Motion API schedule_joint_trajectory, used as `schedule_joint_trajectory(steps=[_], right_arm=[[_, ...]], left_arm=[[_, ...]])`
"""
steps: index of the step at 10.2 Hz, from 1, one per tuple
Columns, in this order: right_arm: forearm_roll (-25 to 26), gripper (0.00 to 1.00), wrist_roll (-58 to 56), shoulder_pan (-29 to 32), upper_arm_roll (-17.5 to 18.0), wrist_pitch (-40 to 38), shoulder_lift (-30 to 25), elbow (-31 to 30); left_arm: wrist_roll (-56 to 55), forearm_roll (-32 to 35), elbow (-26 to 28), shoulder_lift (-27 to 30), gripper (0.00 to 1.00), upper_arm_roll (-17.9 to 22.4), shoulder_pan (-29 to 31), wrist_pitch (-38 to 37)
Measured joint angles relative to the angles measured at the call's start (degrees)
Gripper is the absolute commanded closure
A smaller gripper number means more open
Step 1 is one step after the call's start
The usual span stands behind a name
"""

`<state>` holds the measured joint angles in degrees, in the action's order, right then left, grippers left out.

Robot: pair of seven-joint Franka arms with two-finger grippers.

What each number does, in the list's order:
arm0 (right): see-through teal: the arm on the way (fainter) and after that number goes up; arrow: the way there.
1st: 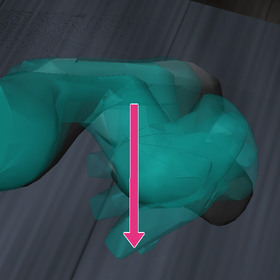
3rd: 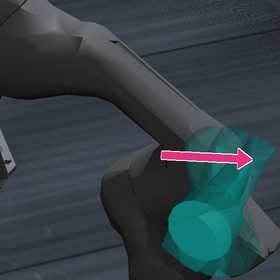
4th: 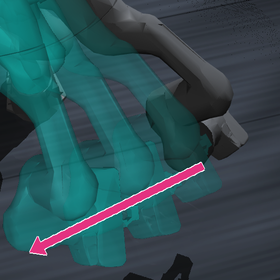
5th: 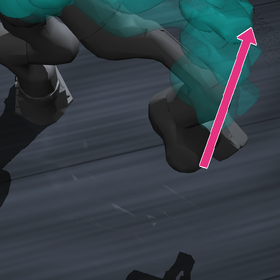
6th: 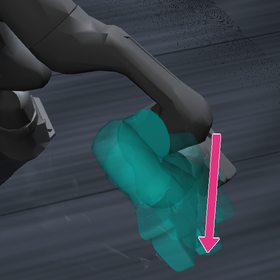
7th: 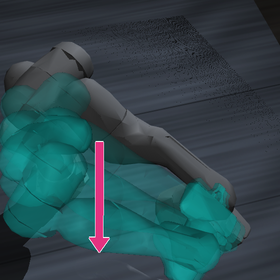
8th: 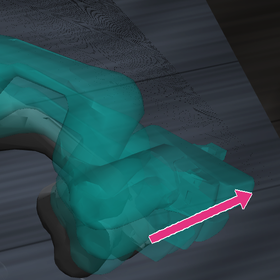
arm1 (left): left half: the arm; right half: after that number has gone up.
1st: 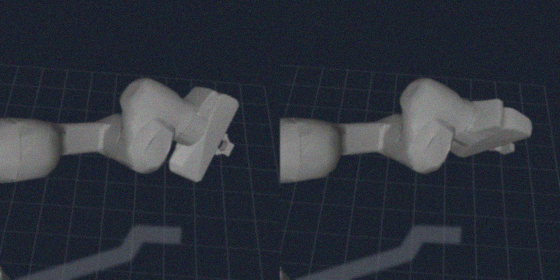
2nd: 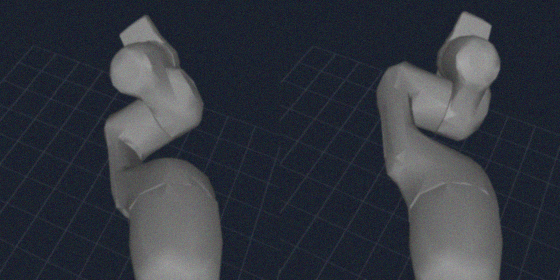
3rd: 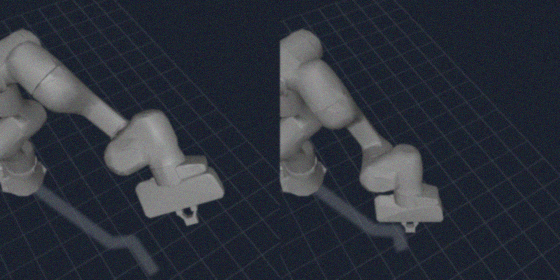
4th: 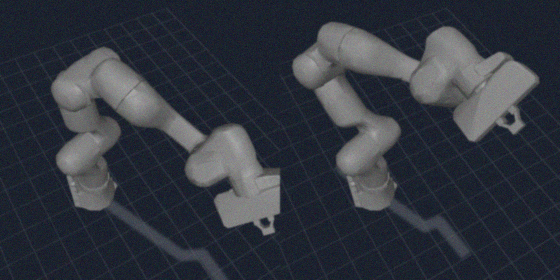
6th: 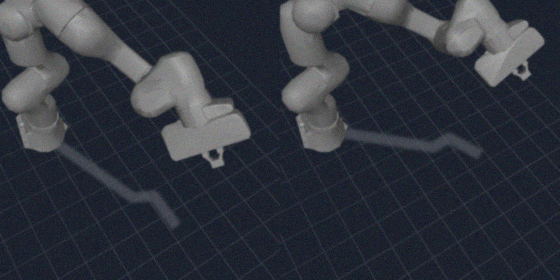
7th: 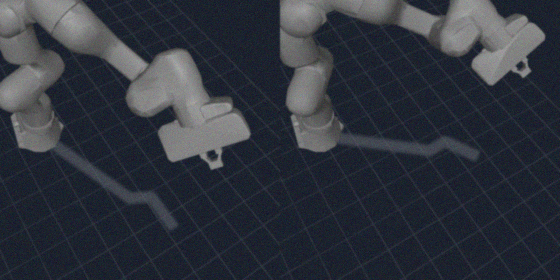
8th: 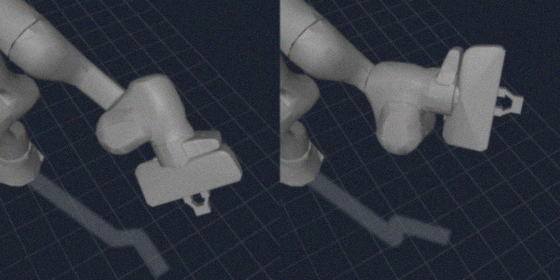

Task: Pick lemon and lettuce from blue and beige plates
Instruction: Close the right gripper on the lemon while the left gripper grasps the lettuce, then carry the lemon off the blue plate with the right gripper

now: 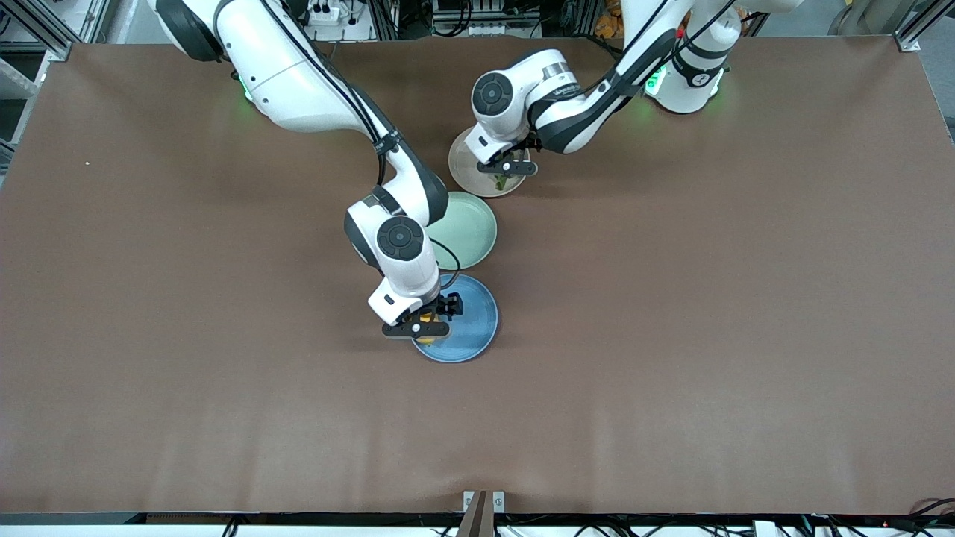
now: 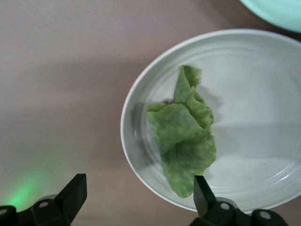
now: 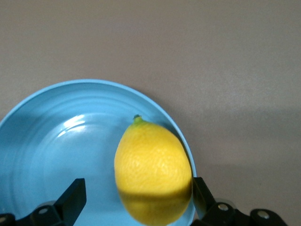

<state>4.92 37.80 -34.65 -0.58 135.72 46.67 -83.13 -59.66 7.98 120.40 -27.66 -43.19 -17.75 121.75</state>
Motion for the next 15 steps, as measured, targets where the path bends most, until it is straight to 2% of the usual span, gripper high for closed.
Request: schedule_joint_trajectory(steps=[1,3,4,5,8,9,12,15], right_arm=[[0.0,0.09,0.0,0.0,-0.3,0.6,0.4,0.0],[0.2,0.74,0.0,0.0,-0.5,0.8,0.7,0.0],[0.4,0.96,0.0,0.0,-0.6,0.8,0.7,0.1],[0.4,1.0,0.0,0.0,-0.8,0.8,0.8,0.3],[0.5,1.0,-1.7,0.4,-1.0,0.2,0.8,1.1],[0.5,1.0,-3.6,0.6,-1.1,-1.9,0.7,1.8],[0.5,1.0,-11.3,3.9,-1.3,-14.8,-0.5,7.4],[0.5,1.0,-21.0,9.3,-1.3,-20.5,-4.8,8.4]], left_arm=[[-0.6,0.0,0.0,-0.8,0.0,0.0,-0.5,0.9],[-2.2,0.0,-0.1,-2.3,0.0,0.1,-1.7,3.2],[-2.7,0.1,-0.1,-2.8,0.0,0.2,-2.1,4.4],[-2.9,0.1,-0.2,-3.2,0.0,0.2,-2.2,5.4],[-3.0,0.7,-0.4,-4.2,0.0,0.6,-2.3,6.2],[-3.0,1.4,-0.4,-4.5,0.0,0.9,-2.3,6.3],[-3.0,2.0,-1.4,-6.3,0.0,2.1,-3.3,6.5],[-3.2,2.0,-2.8,-7.6,0.0,5.4,-7.2,6.5]])
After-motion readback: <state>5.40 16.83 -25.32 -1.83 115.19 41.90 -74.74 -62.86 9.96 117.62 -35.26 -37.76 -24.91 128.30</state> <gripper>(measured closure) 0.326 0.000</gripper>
